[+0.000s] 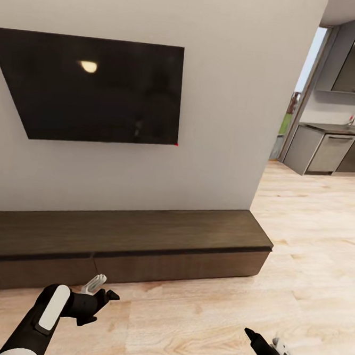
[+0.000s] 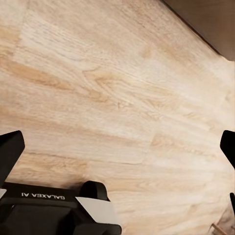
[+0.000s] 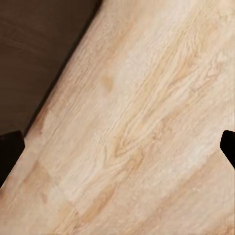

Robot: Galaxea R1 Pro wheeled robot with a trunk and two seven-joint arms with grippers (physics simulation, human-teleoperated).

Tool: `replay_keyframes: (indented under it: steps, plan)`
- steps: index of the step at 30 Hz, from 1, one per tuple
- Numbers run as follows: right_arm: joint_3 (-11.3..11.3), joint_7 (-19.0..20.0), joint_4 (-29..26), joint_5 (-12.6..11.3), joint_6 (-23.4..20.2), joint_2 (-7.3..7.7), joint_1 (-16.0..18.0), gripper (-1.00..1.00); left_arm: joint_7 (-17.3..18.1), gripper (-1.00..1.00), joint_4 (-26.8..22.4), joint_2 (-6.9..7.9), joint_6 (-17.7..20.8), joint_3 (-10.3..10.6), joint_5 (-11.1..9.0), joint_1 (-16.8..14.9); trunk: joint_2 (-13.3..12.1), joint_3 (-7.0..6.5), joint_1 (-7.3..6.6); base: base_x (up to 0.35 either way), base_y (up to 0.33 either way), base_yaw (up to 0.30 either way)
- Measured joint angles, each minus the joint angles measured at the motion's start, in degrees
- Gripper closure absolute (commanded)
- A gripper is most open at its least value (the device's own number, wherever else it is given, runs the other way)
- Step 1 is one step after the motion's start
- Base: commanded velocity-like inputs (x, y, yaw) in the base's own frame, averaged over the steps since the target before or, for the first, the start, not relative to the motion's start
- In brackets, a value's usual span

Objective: Place each of the two pumpkins and all three candles from the living room inside a cabinet in the living room (use any cabinet), then make sure every cabinet is closed, and position the cauldron so it is next to a table in the living room.

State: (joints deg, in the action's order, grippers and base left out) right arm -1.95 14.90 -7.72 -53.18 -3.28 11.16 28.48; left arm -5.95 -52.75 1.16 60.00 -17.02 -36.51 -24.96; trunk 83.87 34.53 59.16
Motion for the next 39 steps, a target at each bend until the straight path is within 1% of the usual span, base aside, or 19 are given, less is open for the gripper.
replay_keyframes:
  steps: [1, 2, 3, 4, 5, 6, 7, 9, 10, 12, 13, 14, 16, 18, 21, 24, 27, 33, 39]
  plan:
    - [1.17, 0.02, -0.21, -0.61, 0.78, -0.48, 0.00, -1.00, 0.00, -1.00, 0.01, -0.01, 0.00, -0.01, -0.09, 0.00, 0.40, 0.18, 0.22, 0.000, 0.000, 0.000]
    - [1.99, 0.01, -1.14, -1.03, 1.93, -1.44, 0.00, -1.00, 0.02, -1.00, 0.01, -0.01, 0.00, -0.05, -0.51, 0.00, 0.80, 0.36, 0.44, 0.000, 0.000, 0.000]
    - [2.35, 0.00, -1.94, -1.18, 2.56, -2.09, 0.00, -1.00, 0.03, -1.00, 0.01, -0.01, 0.00, -0.06, -0.91, 0.00, 1.20, 0.54, 0.66, 0.000, 0.000, 0.000]
    - [3.01, -0.01, -5.11, -1.56, 3.79, -3.74, 0.02, -1.00, 0.05, -1.00, 0.03, -0.02, -0.01, -0.05, -2.89, 0.00, 1.60, 0.71, 0.88, 0.000, 0.000, 0.000]
    - [3.69, -0.03, -7.17, -1.80, 4.26, -4.58, 0.01, -1.00, 0.02, -1.00, 0.09, 0.00, -0.01, -0.04, -4.48, 0.02, 2.01, 0.89, 1.10, 0.000, 0.000, 0.000]
    - [4.57, 0.00, -8.75, -2.27, 4.54, -5.09, 0.01, -1.00, 0.03, -1.00, 0.17, 0.07, 0.00, -0.01, -6.22, 0.03, 2.41, 1.07, 1.32, 0.000, 0.000, 0.000]
    - [5.15, 0.01, -9.34, -2.65, 4.64, -5.29, 0.00, -1.00, 0.02, -1.00, 0.21, 0.13, 0.00, 0.01, -7.13, 0.02, 2.81, 1.26, 1.54, 0.000, 0.000, 0.000]
    - [7.27, 0.05, -10.89, -4.81, 4.72, -5.84, 0.00, -1.00, 0.04, -1.00, 0.30, 0.27, 0.00, 0.01, -10.53, 0.02, 3.61, 1.61, 1.98, 0.000, 0.000, 0.000]
    - [7.71, 0.08, -11.16, -5.49, 4.68, -5.99, 0.00, -1.00, 0.04, -1.00, 0.33, 0.30, 0.00, 0.00, -11.33, 0.03, 4.01, 1.80, 2.20, 0.000, 0.000, 0.000]
    - [8.65, 0.54, -11.88, -8.11, 4.38, -6.59, 0.00, -1.00, 0.04, -1.00, 0.44, 0.42, 0.00, -0.06, -14.01, 0.06, 4.81, 2.15, 2.64, 0.000, 0.000, 0.000]
    - [8.82, 0.94, -12.07, -8.93, 4.24, -7.14, 0.00, -1.00, 0.03, -1.00, 0.62, 0.45, 0.00, -0.09, -14.91, 0.07, 5.21, 2.33, 2.86, 0.000, 0.000, 0.000]
    - [8.88, 1.14, -12.14, -9.23, 4.20, -7.55, 0.00, -1.00, 0.03, -1.00, 0.78, 0.48, 0.00, -0.13, -15.24, 0.08, 5.61, 2.51, 3.08, 0.000, 0.000, 0.000]
    - [9.01, 1.70, -12.29, -9.89, 4.44, -9.48, 0.00, -1.00, 0.05, -1.00, 1.68, 0.58, 0.00, -0.31, -16.03, 0.08, 6.42, 2.87, 3.51, 0.000, 0.000, 0.000]
    - [9.23, 1.97, -12.67, -10.17, 4.65, -10.85, 0.00, -1.00, 0.05, -1.00, 2.70, 0.84, 0.00, -0.50, -16.35, 0.09, 7.22, 3.23, 3.95, 0.000, 0.000, 0.000]
    - [9.39, 2.05, -13.36, -10.38, 4.88, -11.52, 0.00, -1.00, 0.06, -1.00, 3.26, 1.56, 0.00, -0.58, -16.53, 0.09, 8.42, 3.77, 4.61, 0.000, 0.000, 0.000]
    - [9.55, 1.96, -13.61, -10.54, 5.00, -11.63, 0.00, -1.00, 0.06, -1.00, 3.47, 1.92, 0.00, -0.57, -16.61, 0.09, 9.63, 4.31, 5.27, 0.000, 0.000, 0.000]
    - [9.62, 1.94, -13.51, -10.61, 5.01, -11.22, 0.00, -1.00, 0.06, -1.00, 3.52, 2.02, 0.00, -0.56, -16.63, 0.09, 10.83, 4.85, 5.93, 0.000, 0.000, 0.000]
    - [11.67, 1.72, -13.43, -10.48, 4.72, -10.63, 0.00, -1.00, 0.06, -1.00, 3.61, 1.99, 0.00, -0.36, -16.64, 0.09, 13.24, 5.92, 7.25, 0.000, 0.000, 0.000]
    - [12.21, 1.65, -13.60, -10.44, 4.35, -10.54, 0.00, -1.00, 0.06, -1.00, 3.62, 2.09, 0.00, -0.46, -16.64, 0.09, 15.64, 7.00, 8.57, 0.000, 0.000, 0.000]
